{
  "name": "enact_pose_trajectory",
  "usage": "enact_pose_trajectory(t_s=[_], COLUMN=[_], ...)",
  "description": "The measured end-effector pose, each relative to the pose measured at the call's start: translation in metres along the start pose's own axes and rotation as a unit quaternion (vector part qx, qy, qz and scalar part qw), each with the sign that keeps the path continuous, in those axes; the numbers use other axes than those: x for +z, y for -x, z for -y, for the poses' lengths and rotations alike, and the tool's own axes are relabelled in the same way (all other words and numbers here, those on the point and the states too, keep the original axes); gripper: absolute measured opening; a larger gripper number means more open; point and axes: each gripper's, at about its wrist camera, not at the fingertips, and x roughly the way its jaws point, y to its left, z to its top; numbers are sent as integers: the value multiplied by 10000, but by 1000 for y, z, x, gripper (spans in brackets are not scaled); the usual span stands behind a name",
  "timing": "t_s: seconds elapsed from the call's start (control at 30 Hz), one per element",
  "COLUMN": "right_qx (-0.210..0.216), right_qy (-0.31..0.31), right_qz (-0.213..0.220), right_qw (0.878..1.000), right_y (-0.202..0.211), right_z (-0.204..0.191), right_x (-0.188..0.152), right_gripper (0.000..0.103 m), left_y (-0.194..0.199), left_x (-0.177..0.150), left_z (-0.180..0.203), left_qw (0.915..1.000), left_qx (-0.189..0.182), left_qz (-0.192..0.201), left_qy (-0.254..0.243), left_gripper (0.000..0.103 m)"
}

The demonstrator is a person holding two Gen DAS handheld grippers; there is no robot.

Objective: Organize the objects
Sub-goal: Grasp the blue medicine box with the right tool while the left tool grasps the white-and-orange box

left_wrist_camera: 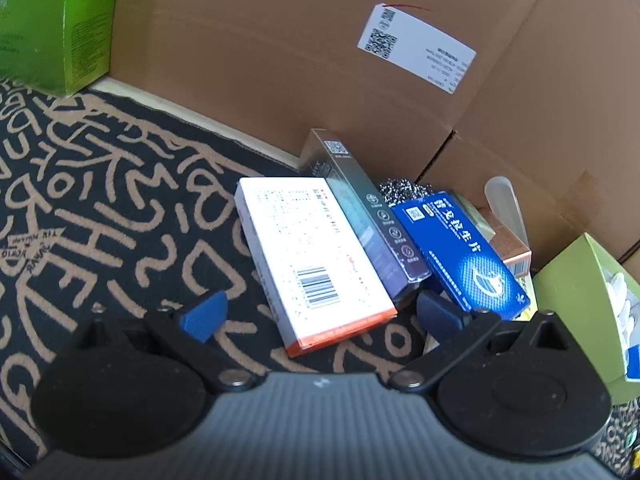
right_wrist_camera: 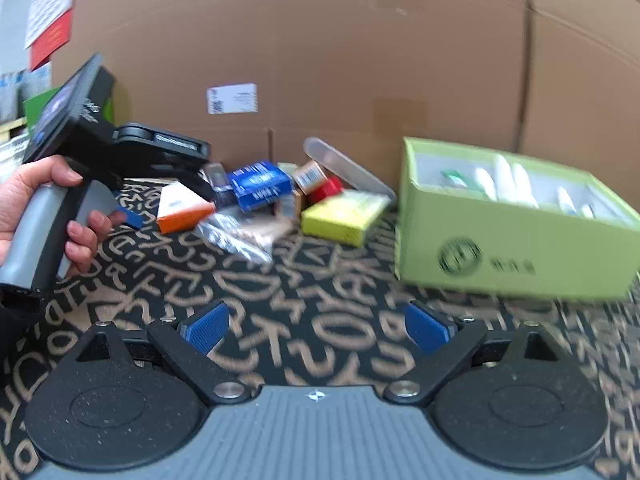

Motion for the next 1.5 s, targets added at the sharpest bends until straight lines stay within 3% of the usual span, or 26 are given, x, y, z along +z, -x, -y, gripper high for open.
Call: enact_pose_trajectory(t_s=[0.1,0.33,0.5,0.57,0.6,0.67,0.8,1.0,1.1,1.2,1.37,1.43,1.5], right_qx=[142,271,346,387,396,345,266,418,459,478,409,479,746], right_qy=[358,897,1087,1122,1104,1103,1057,615,450,345,42,-34,34], right_qz=[158,342,267,189,113,166,167,91,42,-102,-649,-796,-925], right_qw=[9991,9950,9931,9928,9930,9932,9939,9972,9979,9982,9970,9957,9929], right_y=[-19,-82,-121,-129,-130,-121,-93,-40,-13,7,41,58,70], right_z=[-10,-32,-42,-44,-45,-44,-38,-22,-15,-7,9,13,14], right_x=[16,54,70,72,72,68,56,32,19,7,-19,-30,-38], right_gripper=[98,92,79,63,63,63,63,63,63,63,63,64,66], left_y=[4,-9,-17,-18,-18,-19,-18,6,28,56,98,107,108], left_x=[2,9,6,5,5,3,-5,-23,-48,-81,-124,-135,-137], left_z=[-5,-1,11,12,13,16,25,24,24,29,33,36,42], left_qw=[9995,10000,9978,9970,9968,9958,9904,9894,9838,9728,9578,9543,9528], left_qx=[-233,-15,23,49,52,106,371,157,-29,-312,-793,-815,-645], left_qz=[12,-25,-59,-18,3,41,146,-7,-95,-195,-514,-542,-490], left_qy=[203,-51,-667,-766,-799,-911,-1324,-1442,-1791,-2289,-2713,-2825,-2925], left_gripper=[103,103,103,103,103,102,86,77,76,76,77,77,87])
